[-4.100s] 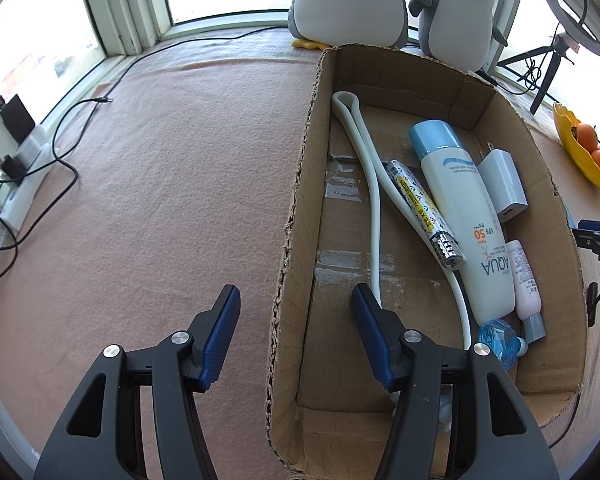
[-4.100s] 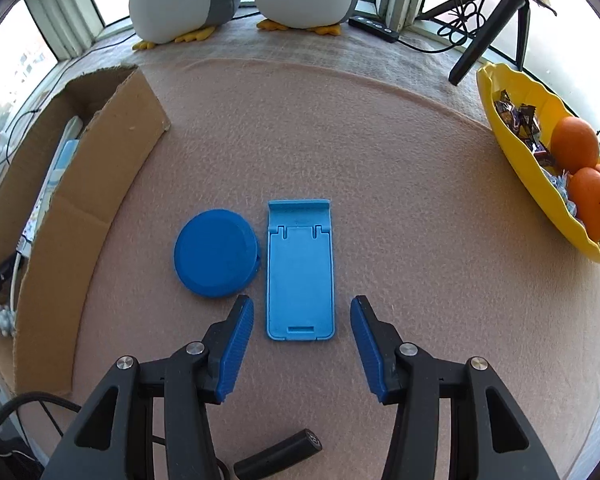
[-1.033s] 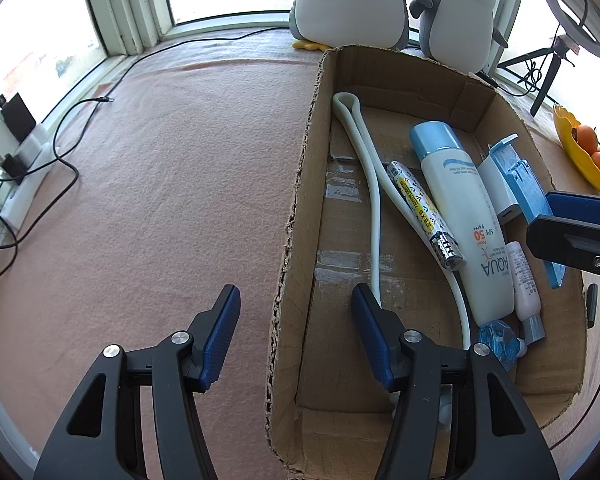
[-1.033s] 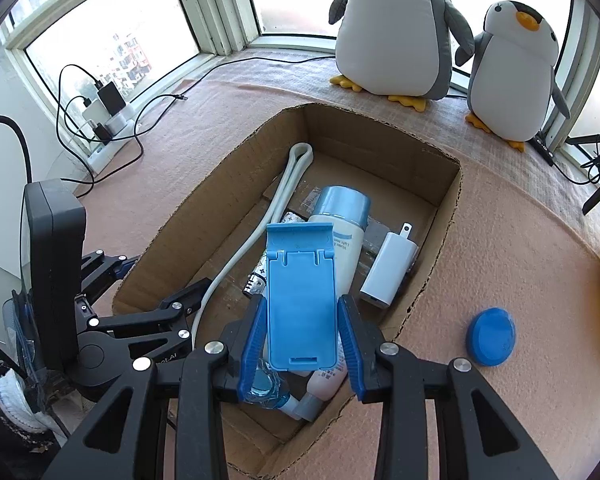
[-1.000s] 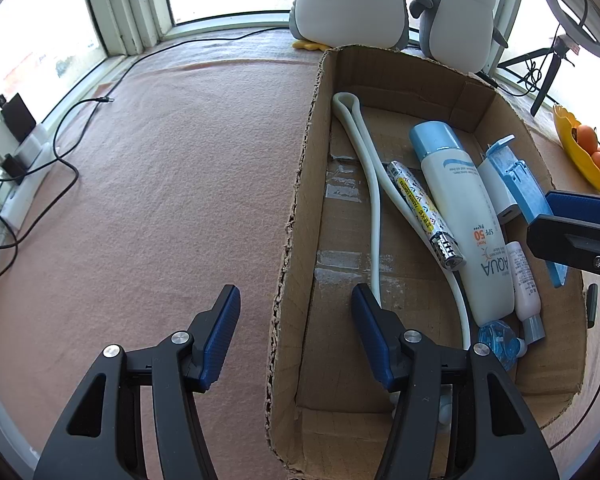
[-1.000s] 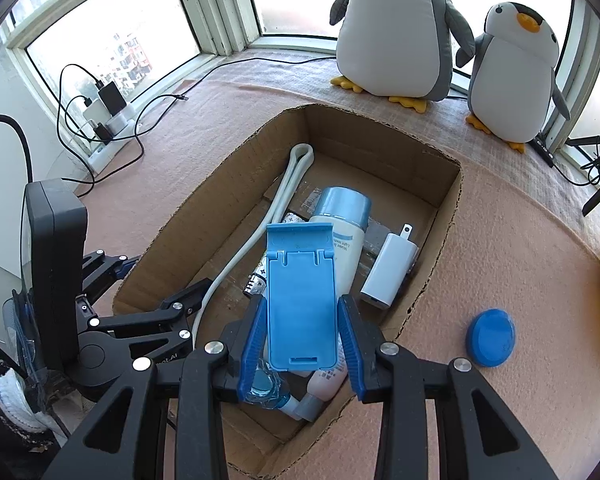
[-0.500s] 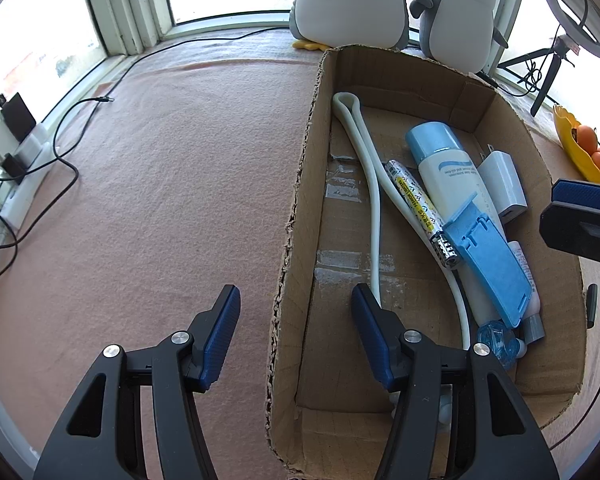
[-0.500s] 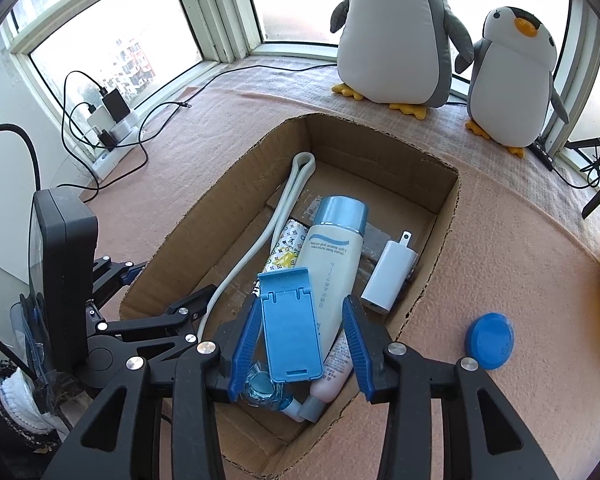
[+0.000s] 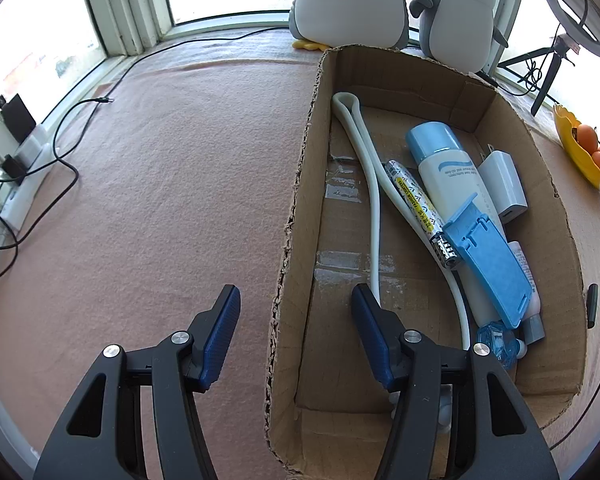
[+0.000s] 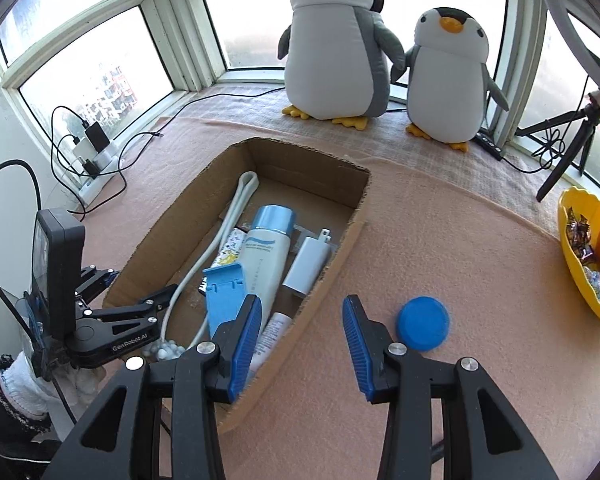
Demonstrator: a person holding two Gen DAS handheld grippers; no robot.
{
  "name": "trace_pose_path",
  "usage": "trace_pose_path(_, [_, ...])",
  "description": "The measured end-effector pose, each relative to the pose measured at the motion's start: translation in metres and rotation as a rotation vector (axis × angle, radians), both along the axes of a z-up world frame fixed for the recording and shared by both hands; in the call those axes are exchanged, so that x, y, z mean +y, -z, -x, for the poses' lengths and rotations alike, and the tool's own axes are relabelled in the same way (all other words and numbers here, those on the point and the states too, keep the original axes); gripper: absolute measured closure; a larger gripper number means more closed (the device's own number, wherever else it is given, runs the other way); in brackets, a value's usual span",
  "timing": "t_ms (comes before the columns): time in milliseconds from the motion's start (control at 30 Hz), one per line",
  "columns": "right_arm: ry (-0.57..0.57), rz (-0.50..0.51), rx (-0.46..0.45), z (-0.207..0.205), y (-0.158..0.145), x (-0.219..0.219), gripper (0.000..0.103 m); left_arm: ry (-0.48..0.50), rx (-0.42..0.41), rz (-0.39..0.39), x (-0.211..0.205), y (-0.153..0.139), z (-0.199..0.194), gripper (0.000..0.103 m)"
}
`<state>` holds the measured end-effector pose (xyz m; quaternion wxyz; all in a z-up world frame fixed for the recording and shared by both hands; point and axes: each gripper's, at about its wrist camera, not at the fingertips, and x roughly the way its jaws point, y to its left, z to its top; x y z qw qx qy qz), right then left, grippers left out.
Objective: Organize rigid objects
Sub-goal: 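Move the right tool to the blue round lid and grasp it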
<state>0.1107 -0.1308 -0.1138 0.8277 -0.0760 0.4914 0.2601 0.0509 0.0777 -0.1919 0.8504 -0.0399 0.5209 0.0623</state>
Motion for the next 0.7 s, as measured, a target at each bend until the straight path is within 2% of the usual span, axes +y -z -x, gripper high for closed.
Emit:
trace_pose_path(200, [0.07, 0.044, 0.04, -0.01, 0.014, -0.033, 0.064, 0.0, -0.001, 0.0, 0.0, 0.0, 0.0, 0.045])
trace_pose_path(500, [0.108, 0.134, 0.062, -0.029, 0.04, -0.05, 0.064, 0.0, -0.001, 0.002, 0.0, 0.0, 0.0, 0.045])
trace_pose_path(700, [0.124, 0.118, 0.092, -0.043, 0.049, -0.065, 0.061, -0.002, 0.0, 0.004, 0.0, 0.0, 0.0, 0.045])
